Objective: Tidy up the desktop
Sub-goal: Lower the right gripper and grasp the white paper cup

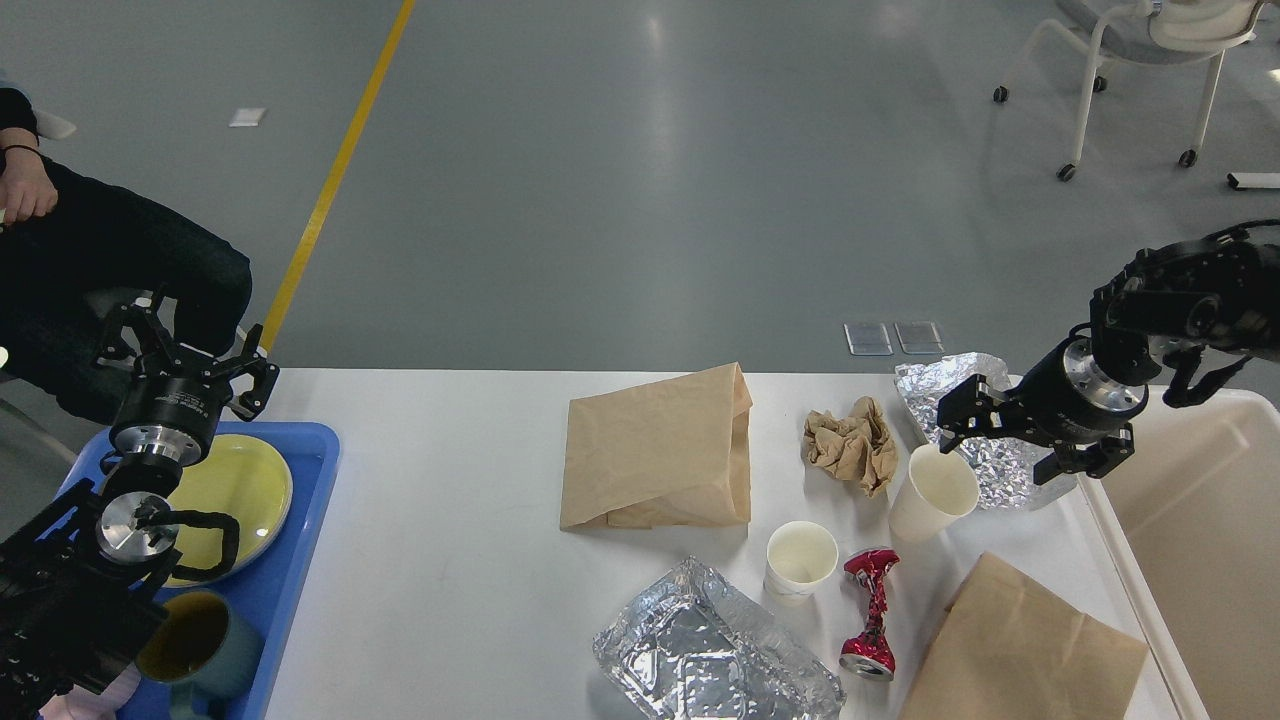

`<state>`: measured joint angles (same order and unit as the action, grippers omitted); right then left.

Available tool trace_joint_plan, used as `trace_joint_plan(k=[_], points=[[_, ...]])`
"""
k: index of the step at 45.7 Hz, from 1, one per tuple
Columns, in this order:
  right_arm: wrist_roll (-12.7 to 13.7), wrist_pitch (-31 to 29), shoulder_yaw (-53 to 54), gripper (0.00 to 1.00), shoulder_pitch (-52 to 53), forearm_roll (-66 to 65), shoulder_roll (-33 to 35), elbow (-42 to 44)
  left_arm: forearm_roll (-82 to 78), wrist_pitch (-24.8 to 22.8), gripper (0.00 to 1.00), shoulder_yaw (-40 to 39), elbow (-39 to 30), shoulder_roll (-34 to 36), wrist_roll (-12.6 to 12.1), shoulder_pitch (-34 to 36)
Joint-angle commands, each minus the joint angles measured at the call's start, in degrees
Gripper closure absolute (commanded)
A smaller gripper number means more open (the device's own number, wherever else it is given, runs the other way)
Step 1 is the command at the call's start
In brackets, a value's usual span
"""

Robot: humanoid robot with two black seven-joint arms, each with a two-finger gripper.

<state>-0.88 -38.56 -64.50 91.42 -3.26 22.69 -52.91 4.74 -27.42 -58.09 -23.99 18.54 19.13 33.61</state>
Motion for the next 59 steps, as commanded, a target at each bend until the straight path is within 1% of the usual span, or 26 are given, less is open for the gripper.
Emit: trace_joint_plan(k=[1,25,33,41,51,59], points=[[-0.1,0.0,0.9,0.0,-1.4,0.4,1.0,0.1,0.1,0.0,0.03,0.0,0.0,0.0,-0.1,0.0],[0.0,0.5,1.0,0.0,-2.7,0.8,0.6,1.1,0.1,0.0,0.03,0.0,0.0,0.0,0.0,0.0],[-0.1,5.0,1.1,0.0,-5.0,0.9,0.6,1.1,0.1,0.0,0.03,0.0,0.0,0.0,-0.1,0.0],[0.0,7.1,1.7,0.0,-6.8,1.1,0.5,1.1,0.1,0.0,0.03,0.0,0.0,0.0,0.0,0.0],[-0.1,13.7,1.9,0.0,-9.5,1.0,0.0,1.1,0.0,0.0,0.03,0.0,0.0,0.0,0.0,0.0],[-0.1,14.2,1.9,0.0,-9.6,1.0,-1.0,1.1,0.1,0.0,0.03,0.0,0.0,-0.1,-0.1,0.0]])
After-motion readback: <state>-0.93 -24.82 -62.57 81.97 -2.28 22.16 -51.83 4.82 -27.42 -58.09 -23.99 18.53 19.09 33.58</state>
